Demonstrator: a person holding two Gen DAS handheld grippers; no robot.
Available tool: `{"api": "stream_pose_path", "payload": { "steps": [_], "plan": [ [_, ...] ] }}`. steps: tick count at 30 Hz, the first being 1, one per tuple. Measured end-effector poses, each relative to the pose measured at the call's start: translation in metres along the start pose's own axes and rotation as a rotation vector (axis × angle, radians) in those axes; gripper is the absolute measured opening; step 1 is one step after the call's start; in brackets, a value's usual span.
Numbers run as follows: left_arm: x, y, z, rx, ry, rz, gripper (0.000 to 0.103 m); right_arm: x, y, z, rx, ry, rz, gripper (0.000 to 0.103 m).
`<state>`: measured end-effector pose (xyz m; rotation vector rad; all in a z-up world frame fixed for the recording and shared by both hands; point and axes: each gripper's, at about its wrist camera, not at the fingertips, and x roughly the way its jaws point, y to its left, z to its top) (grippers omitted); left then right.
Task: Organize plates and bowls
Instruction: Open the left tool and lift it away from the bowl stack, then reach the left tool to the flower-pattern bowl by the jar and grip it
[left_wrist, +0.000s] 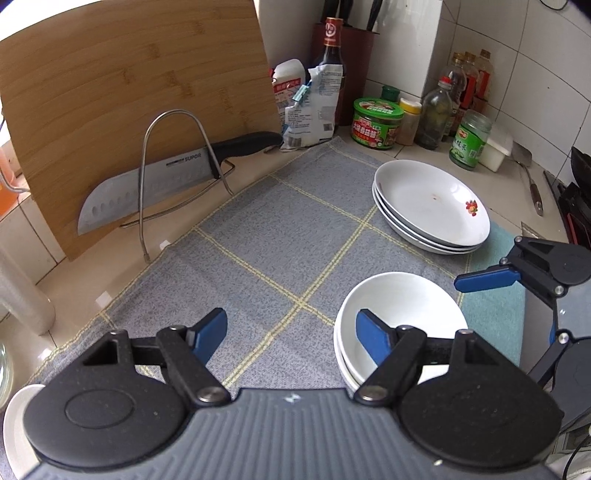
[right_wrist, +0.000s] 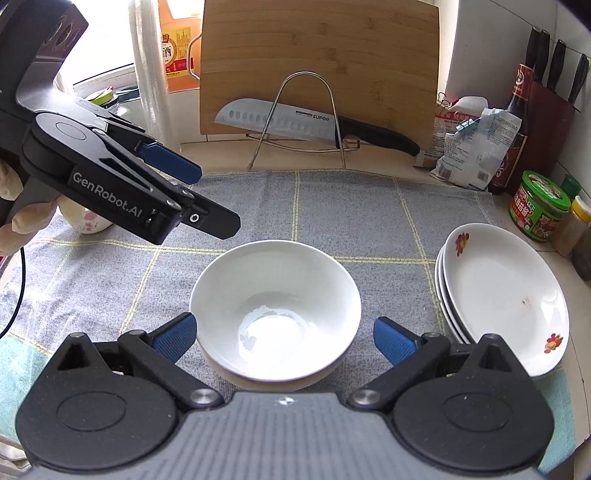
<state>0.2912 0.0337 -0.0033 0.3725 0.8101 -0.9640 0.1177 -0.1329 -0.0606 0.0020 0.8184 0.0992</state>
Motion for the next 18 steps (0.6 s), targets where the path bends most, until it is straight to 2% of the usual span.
{"api": "stream_pose_path", "payload": {
  "steps": [5, 7, 9, 13, 18],
  "plan": [
    [-0.011, 0.001, -0.009, -0.011, -0.032, 0.06, 0.079, -0.007, 0.001, 0.001, -0.003, -0.014, -0.022, 0.103],
    [-0.019, 0.001, -0.017, -0.017, -0.058, 0.085, 0.091, -0.012, 0.002, 0.003, -0.008, -0.024, -0.017, 0.103],
    [-0.028, 0.001, -0.025, -0.036, -0.081, 0.11, 0.093, -0.014, 0.004, 0.005, -0.031, -0.031, -0.005, 0.103],
    [-0.048, 0.008, -0.044, -0.149, -0.101, 0.199, 0.096, -0.014, 0.017, 0.012, -0.147, -0.068, 0.055, 0.103],
    [-0.075, 0.029, -0.076, -0.308, -0.067, 0.345, 0.099, -0.004, 0.042, 0.025, -0.282, -0.114, 0.171, 0.103]
  ]
}}
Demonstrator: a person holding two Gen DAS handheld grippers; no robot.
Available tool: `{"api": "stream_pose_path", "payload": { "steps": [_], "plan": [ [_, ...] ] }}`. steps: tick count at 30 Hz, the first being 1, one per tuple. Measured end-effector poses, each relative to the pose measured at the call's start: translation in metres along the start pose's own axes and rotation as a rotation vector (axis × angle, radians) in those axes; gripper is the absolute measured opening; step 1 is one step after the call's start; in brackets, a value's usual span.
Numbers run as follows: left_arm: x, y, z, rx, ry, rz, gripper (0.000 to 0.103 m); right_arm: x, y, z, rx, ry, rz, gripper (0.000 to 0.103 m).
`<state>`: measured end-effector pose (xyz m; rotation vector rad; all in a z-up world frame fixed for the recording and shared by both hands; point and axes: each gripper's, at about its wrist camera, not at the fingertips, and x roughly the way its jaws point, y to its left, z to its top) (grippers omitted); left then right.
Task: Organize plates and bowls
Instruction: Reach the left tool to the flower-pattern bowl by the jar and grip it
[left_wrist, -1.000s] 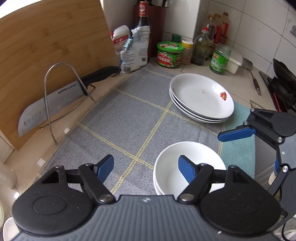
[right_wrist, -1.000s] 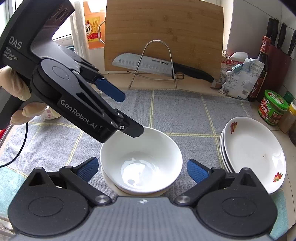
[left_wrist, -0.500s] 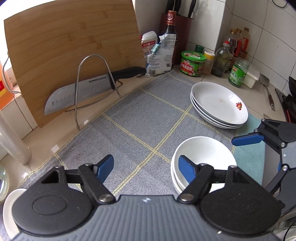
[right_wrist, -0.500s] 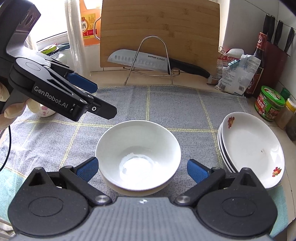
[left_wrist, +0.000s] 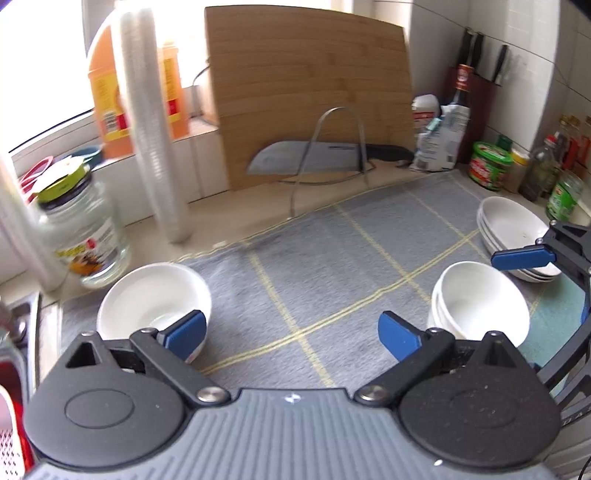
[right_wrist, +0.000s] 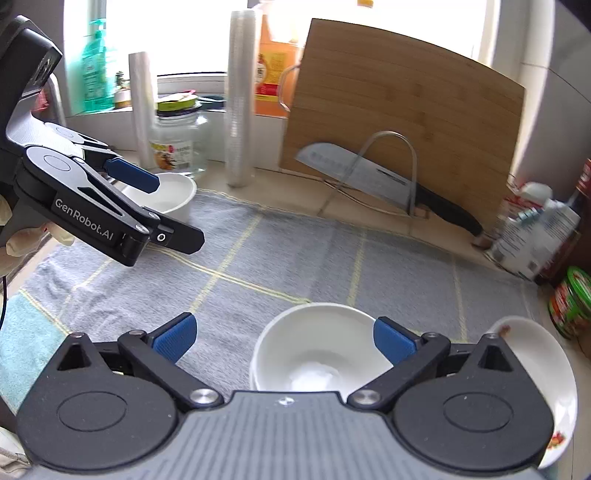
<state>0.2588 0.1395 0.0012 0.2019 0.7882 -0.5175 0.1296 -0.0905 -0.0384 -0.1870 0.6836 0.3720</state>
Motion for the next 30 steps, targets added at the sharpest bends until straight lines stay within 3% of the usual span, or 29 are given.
{"api": "stream_pose_path", "payload": {
  "steps": [6, 16, 30],
  "plan": [
    [-0.003, 0.054, -0.019, -0.045, 0.058, 0.104, 0.1, 0.028, 0.041, 0.025, -0.069, -0.01, 0.105, 0.103],
    [0.022, 0.117, -0.007, -0.013, 0.06, 0.043, 0.1, 0.077, 0.102, 0.056, -0.116, 0.013, 0.104, 0.103],
    [0.07, 0.138, 0.016, 0.032, 0.147, 0.001, 0.094, 0.143, 0.12, 0.081, -0.144, 0.028, 0.087, 0.103]
  ]
}}
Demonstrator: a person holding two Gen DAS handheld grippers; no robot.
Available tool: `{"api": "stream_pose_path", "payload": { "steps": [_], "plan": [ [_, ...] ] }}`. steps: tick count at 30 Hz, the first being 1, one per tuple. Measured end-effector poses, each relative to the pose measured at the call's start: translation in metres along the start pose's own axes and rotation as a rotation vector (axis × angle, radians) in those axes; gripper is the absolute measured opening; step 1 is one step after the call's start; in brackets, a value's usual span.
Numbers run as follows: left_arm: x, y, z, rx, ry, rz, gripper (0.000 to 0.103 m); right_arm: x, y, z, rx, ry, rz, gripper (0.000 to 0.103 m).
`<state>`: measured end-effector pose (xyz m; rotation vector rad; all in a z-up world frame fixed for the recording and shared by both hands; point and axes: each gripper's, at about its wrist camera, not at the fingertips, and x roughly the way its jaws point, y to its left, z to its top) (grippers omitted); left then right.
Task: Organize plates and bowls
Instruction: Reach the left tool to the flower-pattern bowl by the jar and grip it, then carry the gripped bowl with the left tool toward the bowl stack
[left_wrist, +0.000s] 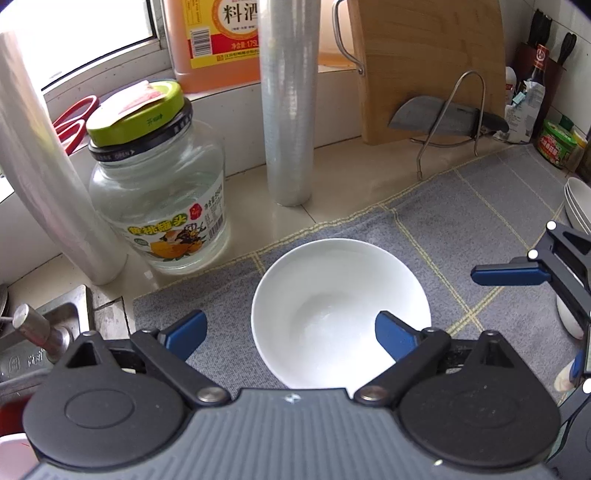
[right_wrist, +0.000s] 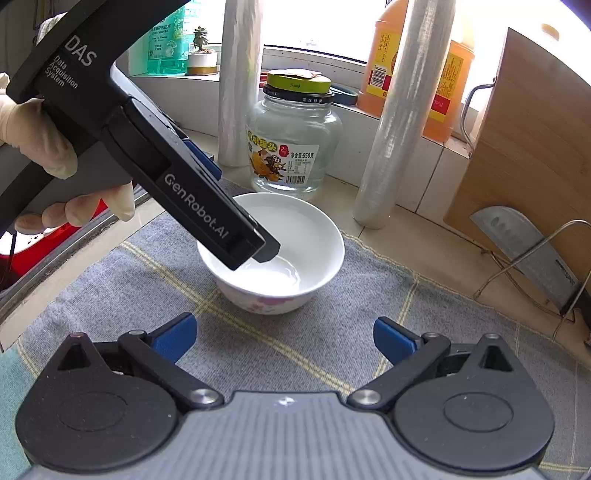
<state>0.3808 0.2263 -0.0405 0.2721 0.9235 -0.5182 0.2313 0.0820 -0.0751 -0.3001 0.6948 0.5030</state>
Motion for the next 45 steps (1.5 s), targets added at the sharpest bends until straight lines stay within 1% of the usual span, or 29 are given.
{"api": "stream_pose_path", "payload": {
  "steps": [3, 4, 8, 10, 11, 13, 14, 23, 27, 36, 45],
  "plan": [
    [0.007, 0.0, 0.002, 0.009, 0.026, -0.012, 0.08, 0.01, -0.001, 0.006, 0.0, 0.0, 0.015, 0.102],
    [0.008, 0.0, 0.003, 0.012, 0.034, -0.015, 0.078, 0.014, 0.0, 0.008, -0.003, 0.001, 0.018, 0.102],
    [0.011, 0.0, 0.005, 0.021, 0.04, -0.027, 0.078, 0.025, 0.002, 0.014, -0.017, 0.003, 0.034, 0.101],
    [0.013, 0.001, 0.007, 0.02, 0.043, -0.027, 0.077, 0.029, 0.003, 0.016, -0.024, 0.001, 0.037, 0.095],
    [0.013, 0.0, 0.007, 0.019, 0.045, -0.027, 0.076, 0.03, 0.003, 0.017, -0.027, -0.001, 0.039, 0.095],
    [0.015, 0.0, 0.008, 0.021, 0.052, -0.033, 0.07, 0.03, 0.004, 0.017, -0.032, -0.007, 0.043, 0.092],
    [0.016, 0.0, 0.009, 0.022, 0.055, -0.036, 0.069, 0.03, 0.004, 0.017, -0.035, -0.009, 0.047, 0.091],
    [0.021, 0.002, 0.014, 0.017, 0.07, -0.055, 0.065, 0.031, 0.001, 0.018, -0.036, -0.012, 0.064, 0.091],
    [0.023, 0.002, 0.016, 0.019, 0.075, -0.067, 0.061, 0.032, -0.001, 0.017, -0.022, -0.008, 0.07, 0.091],
    [0.023, 0.002, 0.015, 0.021, 0.068, -0.08, 0.061, 0.031, 0.002, 0.018, -0.023, -0.007, 0.065, 0.09],
    [0.006, -0.007, 0.014, 0.029, 0.047, -0.077, 0.061, 0.013, 0.003, 0.017, -0.028, -0.018, 0.061, 0.09]
  ]
}}
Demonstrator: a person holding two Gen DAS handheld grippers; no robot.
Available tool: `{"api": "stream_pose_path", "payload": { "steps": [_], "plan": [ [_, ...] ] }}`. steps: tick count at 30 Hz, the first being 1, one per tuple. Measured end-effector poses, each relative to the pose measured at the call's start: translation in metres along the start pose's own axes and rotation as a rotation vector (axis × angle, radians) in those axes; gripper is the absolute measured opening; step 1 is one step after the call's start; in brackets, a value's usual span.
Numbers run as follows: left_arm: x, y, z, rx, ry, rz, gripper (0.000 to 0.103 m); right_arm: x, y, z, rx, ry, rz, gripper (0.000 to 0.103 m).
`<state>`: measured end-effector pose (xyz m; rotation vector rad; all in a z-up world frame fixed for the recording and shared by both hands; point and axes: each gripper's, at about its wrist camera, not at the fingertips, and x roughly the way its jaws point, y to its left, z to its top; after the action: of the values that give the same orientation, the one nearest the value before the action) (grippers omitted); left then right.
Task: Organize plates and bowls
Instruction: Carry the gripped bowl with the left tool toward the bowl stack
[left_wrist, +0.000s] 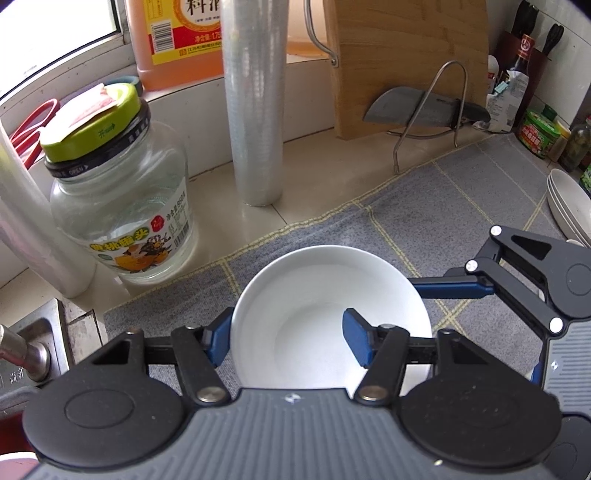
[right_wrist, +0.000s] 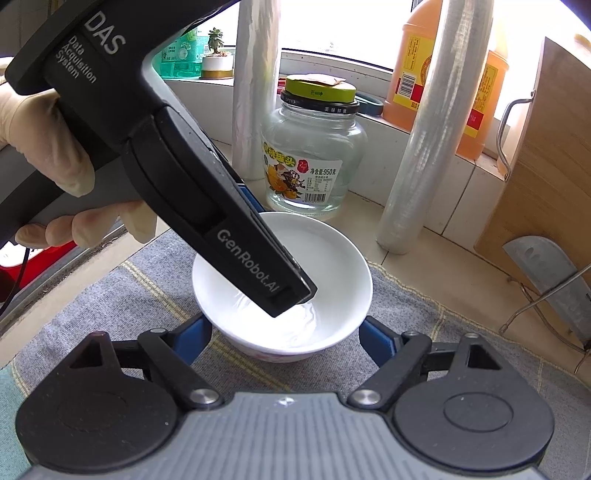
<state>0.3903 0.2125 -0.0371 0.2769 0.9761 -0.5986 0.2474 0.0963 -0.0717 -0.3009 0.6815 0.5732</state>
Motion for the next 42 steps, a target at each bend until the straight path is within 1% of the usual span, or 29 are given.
{"api": "stream_pose_path", "payload": {
  "steps": [10, 23, 32, 42],
  "plan": [
    [-0.025, -0.036, 0.0, 0.043, -0.029, 0.022, 0.061, -0.044, -0.001, -0.004, 0.006, -0.014, -0.016, 0.09],
    [-0.051, -0.078, -0.002, 0.067, -0.057, 0.002, 0.061, -0.086, -0.001, -0.028, 0.011, -0.032, -0.051, 0.09],
    [-0.055, -0.12, 0.005, 0.137, -0.069, -0.037, 0.061, -0.116, -0.014, -0.052, 0.053, -0.038, -0.109, 0.09],
    [-0.048, -0.177, 0.019, 0.248, -0.08, -0.115, 0.061, -0.15, -0.036, -0.084, 0.139, -0.024, -0.21, 0.09]
  ]
}}
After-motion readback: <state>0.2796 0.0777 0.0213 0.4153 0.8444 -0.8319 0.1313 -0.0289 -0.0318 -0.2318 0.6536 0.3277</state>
